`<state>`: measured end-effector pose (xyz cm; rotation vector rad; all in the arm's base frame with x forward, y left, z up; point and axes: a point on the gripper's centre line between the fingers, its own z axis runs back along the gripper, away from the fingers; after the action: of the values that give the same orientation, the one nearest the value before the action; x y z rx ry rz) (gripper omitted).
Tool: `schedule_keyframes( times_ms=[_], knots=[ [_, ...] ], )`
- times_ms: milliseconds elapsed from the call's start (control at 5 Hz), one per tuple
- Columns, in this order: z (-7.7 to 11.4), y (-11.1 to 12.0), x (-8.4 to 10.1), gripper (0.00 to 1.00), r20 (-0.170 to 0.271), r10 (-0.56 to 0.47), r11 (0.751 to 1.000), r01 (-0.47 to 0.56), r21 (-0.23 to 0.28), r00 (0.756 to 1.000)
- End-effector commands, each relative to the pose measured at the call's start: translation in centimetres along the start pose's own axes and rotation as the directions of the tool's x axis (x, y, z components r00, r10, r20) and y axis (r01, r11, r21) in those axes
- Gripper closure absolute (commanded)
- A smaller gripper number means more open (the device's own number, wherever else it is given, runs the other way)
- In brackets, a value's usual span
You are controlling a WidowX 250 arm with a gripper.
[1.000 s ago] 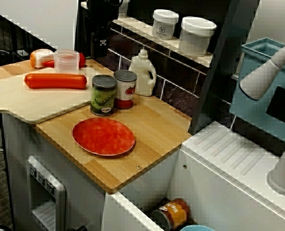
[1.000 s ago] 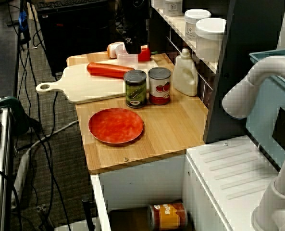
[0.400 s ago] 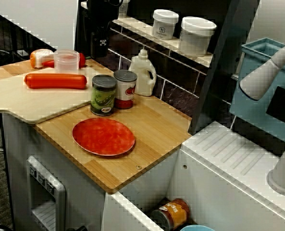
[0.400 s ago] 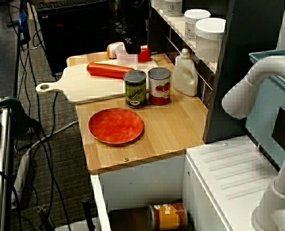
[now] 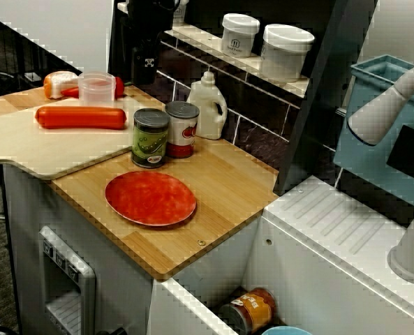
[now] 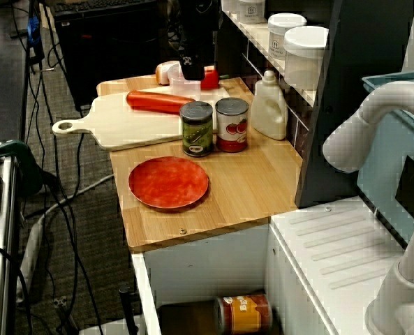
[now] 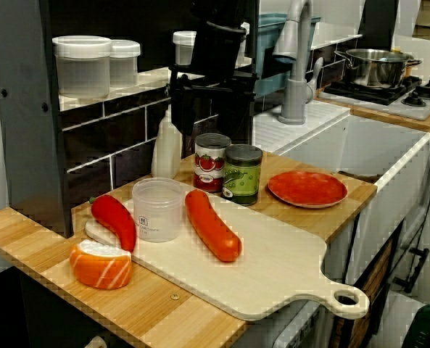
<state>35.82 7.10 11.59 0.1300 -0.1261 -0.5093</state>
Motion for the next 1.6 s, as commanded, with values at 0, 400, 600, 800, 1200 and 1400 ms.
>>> schedule_keyframes(
  times_ms=[0, 400, 600, 800, 1200, 1400],
  knots=[
    [1.1, 0.6, 0.4, 0.00, 0.018, -0.035, 0.998, 0.034, 0.050, 0.999],
    [0.6, 0.9, 0.5, 0.00, -0.012, -0.038, 0.997, 0.039, 0.069, 0.999],
    [0.2, 1.2, 0.6, 0.00, -0.044, -0.047, 0.996, 0.050, 0.073, 0.998],
    [-0.1, 1.5, 0.5, 0.00, -0.059, -0.048, 0.996, 0.052, 0.074, 0.997],
    [-0.5, 1.8, 0.4, 0.00, -0.089, -0.053, 0.996, 0.059, 0.069, 0.995],
    [-0.9, 2.2, 0.3, 0.00, -0.105, -0.053, 0.996, 0.060, 0.064, 0.993]
  ],
)
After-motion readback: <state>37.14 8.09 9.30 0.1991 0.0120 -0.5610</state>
